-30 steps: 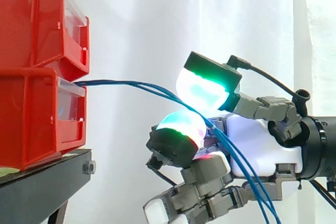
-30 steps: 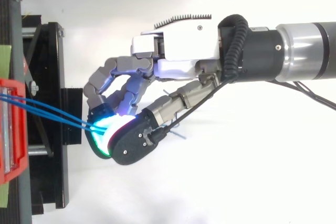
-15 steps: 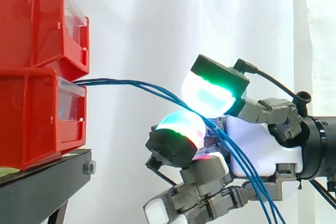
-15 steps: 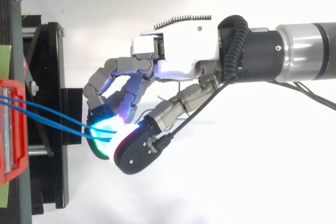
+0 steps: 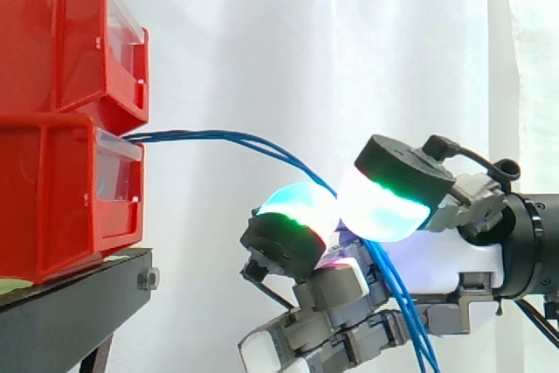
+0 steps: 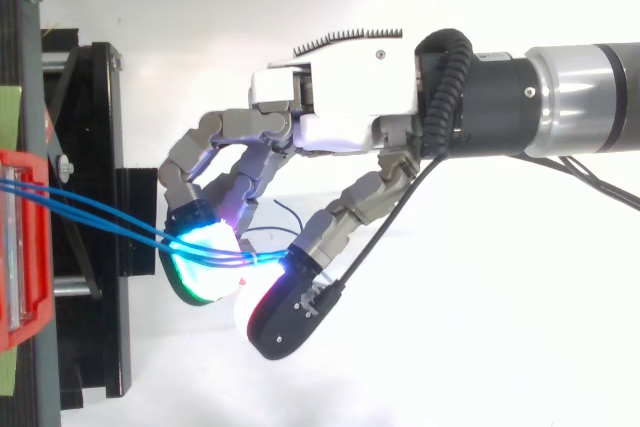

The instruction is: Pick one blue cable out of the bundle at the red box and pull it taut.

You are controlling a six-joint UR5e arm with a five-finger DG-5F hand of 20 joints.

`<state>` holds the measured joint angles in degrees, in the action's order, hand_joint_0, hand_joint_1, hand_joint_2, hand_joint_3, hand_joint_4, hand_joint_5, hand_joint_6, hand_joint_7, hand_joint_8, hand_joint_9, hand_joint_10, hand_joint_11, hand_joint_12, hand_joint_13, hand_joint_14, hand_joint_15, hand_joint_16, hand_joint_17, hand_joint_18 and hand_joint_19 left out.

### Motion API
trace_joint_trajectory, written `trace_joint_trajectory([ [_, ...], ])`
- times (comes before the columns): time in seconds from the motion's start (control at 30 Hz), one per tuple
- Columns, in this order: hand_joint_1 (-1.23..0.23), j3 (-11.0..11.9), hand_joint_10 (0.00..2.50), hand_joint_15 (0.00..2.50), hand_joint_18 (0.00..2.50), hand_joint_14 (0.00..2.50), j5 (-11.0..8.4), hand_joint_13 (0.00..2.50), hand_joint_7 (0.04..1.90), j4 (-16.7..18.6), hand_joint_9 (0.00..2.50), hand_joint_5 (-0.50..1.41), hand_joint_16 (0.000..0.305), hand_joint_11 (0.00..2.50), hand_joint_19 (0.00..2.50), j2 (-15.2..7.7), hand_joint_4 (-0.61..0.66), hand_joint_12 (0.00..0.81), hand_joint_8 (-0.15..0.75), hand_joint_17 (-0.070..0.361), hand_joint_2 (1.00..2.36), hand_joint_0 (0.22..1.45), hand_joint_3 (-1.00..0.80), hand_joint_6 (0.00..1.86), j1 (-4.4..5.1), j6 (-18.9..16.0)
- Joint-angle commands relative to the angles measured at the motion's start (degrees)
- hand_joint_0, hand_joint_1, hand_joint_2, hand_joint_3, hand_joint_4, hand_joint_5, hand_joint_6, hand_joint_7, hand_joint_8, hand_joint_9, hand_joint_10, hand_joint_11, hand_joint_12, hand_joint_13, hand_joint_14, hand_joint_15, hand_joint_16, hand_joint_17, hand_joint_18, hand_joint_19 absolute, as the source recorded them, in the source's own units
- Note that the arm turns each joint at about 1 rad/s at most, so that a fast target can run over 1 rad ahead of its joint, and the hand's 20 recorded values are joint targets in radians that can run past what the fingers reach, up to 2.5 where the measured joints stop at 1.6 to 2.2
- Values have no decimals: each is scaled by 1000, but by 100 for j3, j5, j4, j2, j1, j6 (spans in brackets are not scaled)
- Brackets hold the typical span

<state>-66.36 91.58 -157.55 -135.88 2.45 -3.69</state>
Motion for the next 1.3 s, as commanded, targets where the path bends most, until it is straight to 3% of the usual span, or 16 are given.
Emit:
trace_joint_trajectory([
  [0.0, -1021, 0, 12, 366, 590, 14, 0, 633, 1071, -4, 988, -148, 52, 1192, 341, 0, 76, 367, 323, 118, 1000, 495, -500, 919, 1, 0],
  [0.17, -916, 0, 8, 377, 608, 13, 0, 653, 1042, 5, 1031, -146, 60, 1189, 363, 0, 103, 401, 364, 135, 1000, 413, -500, 919, 1, 0],
  [0.2, -841, 0, 10, 375, 611, 15, 0, 660, 1041, 5, 1046, -144, 62, 1182, 367, 0, 106, 407, 378, 139, 1000, 402, -500, 918, 1, 0],
  [0.43, -658, 0, 14, 401, 509, 15, 0, 632, 1111, 5, 1033, -152, 53, 1204, 434, 0, 88, 367, 323, 119, 1000, 524, -500, 904, 1, 0],
  [0.6, -670, 0, 14, 407, 494, 15, 0, 634, 1154, 5, 1033, -153, 53, 1218, 449, 0, 96, 360, 315, 118, 1006, 583, -380, 901, 10, 9],
  [0.77, -771, 0, 13, 417, 509, 16, 0, 654, 1155, 5, 1008, -157, 51, 1219, 422, 0, 106, 352, 312, 115, 1009, 644, -319, 917, 10, -9],
  [1.0, -865, 0, 13, 363, 585, 14, 0, 659, 1305, 5, 998, -161, 50, 1190, 323, 0, -16, 356, 313, 113, 1000, 778, -500, 915, 10, -9],
  [1.27, -859, 9, 15, 327, 601, 13, 0, 647, 1255, 5, 987, -166, 50, 1170, 273, 0, -93, 352, 296, 112, 1000, 790, -500, 915, 1, -9],
])
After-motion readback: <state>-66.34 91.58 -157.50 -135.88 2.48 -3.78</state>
